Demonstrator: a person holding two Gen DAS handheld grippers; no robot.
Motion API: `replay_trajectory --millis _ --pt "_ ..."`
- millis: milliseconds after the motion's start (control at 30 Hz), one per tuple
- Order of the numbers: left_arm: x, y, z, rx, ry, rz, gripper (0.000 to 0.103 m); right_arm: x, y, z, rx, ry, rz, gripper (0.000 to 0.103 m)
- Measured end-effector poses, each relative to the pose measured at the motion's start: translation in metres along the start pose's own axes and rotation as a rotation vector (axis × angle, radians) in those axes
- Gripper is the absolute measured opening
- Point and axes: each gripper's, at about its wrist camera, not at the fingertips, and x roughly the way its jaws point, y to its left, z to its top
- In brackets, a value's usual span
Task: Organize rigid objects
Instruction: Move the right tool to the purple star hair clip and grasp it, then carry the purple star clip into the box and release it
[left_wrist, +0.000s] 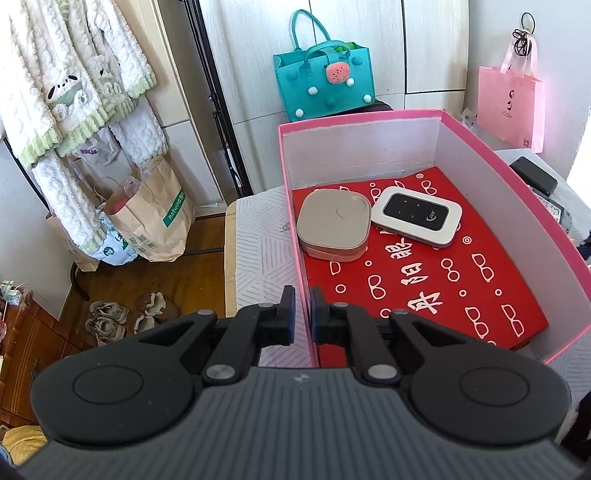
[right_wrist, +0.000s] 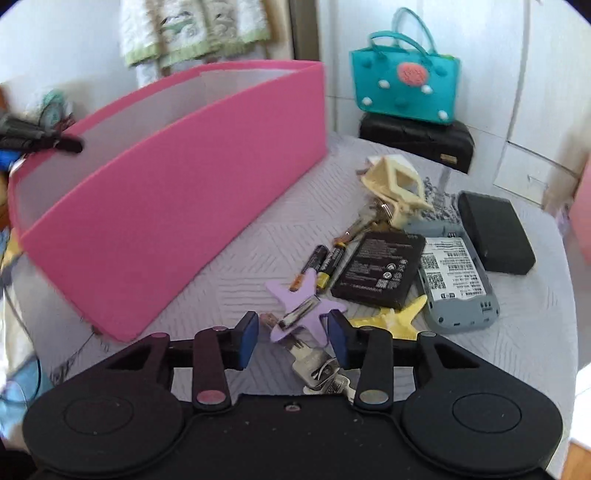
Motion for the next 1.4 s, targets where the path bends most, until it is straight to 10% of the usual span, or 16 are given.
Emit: replay_trajectory --millis 667,1100,1400 --pt "-0.002 -0.002 0.001 0.012 -0.007 0.006 0.008 -0.018 0.019 0.002 -0.122 -0.082 -0.059 0.034" --pt "-0.009 0.001 0.003 -0.012 -0.041 -0.01 0.005 -0.087 0.043 0.068 -0.176 -0.32 0.042 0.034" --pt "-0.009 0.001 0.002 -0.033 -0.052 -0.036 0.004 -0.014 0.101 0.126 -0.318 -0.077 0.216 0.034"
